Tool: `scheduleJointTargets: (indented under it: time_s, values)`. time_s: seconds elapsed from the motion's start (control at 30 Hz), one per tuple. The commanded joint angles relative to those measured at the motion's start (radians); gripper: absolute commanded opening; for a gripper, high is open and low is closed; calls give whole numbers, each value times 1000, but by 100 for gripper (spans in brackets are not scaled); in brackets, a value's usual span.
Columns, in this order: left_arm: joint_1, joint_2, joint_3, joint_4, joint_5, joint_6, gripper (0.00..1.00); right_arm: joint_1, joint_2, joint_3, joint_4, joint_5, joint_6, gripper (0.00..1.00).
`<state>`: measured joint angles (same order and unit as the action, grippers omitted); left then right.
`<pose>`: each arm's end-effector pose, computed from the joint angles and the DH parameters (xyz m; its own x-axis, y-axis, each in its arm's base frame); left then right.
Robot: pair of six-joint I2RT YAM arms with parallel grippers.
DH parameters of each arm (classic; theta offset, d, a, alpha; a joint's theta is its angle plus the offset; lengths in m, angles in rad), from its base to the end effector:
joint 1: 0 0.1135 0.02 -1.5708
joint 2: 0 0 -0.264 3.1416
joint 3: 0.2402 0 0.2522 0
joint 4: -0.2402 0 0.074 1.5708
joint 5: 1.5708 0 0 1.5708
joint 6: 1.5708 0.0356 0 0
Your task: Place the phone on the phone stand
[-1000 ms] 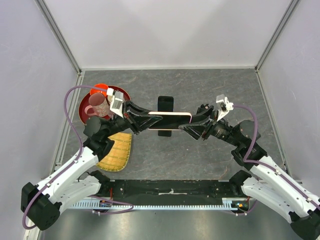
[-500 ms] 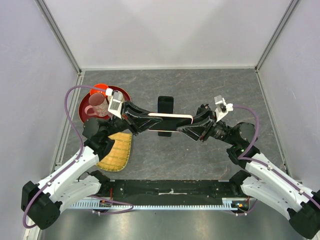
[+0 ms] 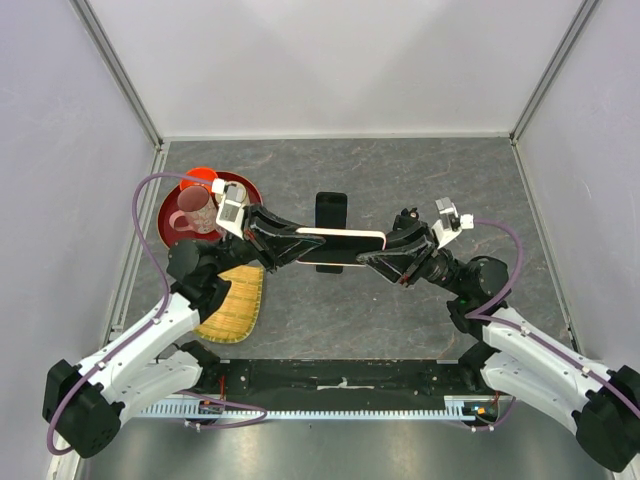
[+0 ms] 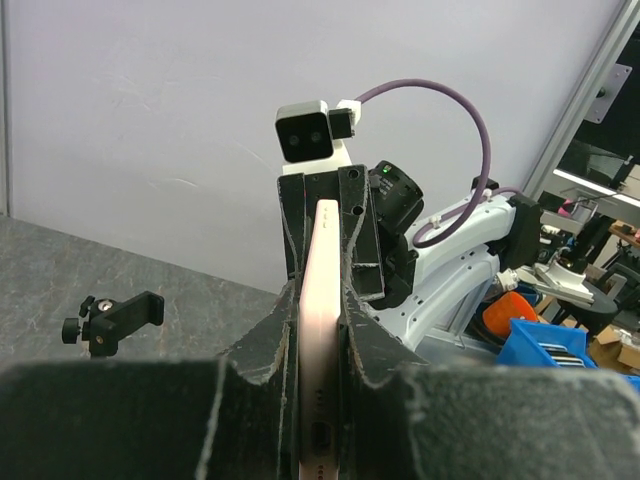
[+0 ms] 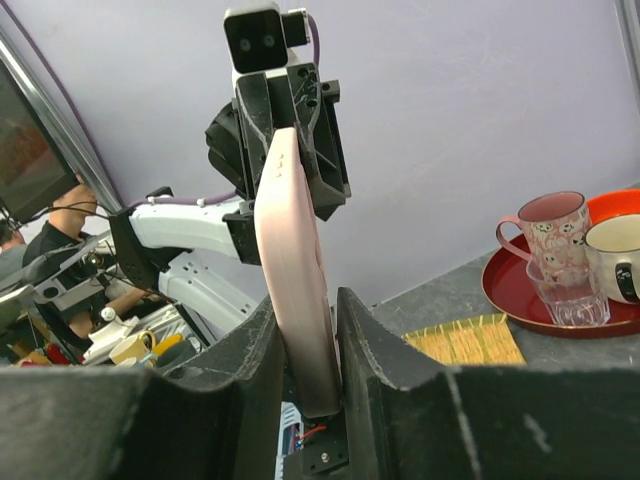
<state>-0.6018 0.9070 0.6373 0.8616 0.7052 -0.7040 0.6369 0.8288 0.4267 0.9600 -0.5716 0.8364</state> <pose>0.1463 -0.1285 0.3704 -0.2155 -0.4499 -0.8667 0.9643 0.0419 -0.2615 0.1322 0.1217 0.3225 -0.3599 0.5103 -0.7811 -0.8983 0.0365 0.4378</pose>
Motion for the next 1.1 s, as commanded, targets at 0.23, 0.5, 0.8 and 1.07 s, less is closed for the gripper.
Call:
scheduleJointTargets:
  time_s: [0.23, 0.5, 0.8, 1.07]
  values:
    - [2, -5, -11, 134, -82, -48, 2, 49, 73, -3, 259, 73, 59, 29]
    - [2, -7, -18, 139, -92, -51, 2, 113, 99, -5, 272, 145, 18, 29]
    - [2, 6, -7, 126, -92, -65, 2, 118, 43, 15, 168, 214, -25, 0]
    - [2, 13, 99, -110, 4, 60, 64, 116, -123, 98, -281, 230, -209, 0]
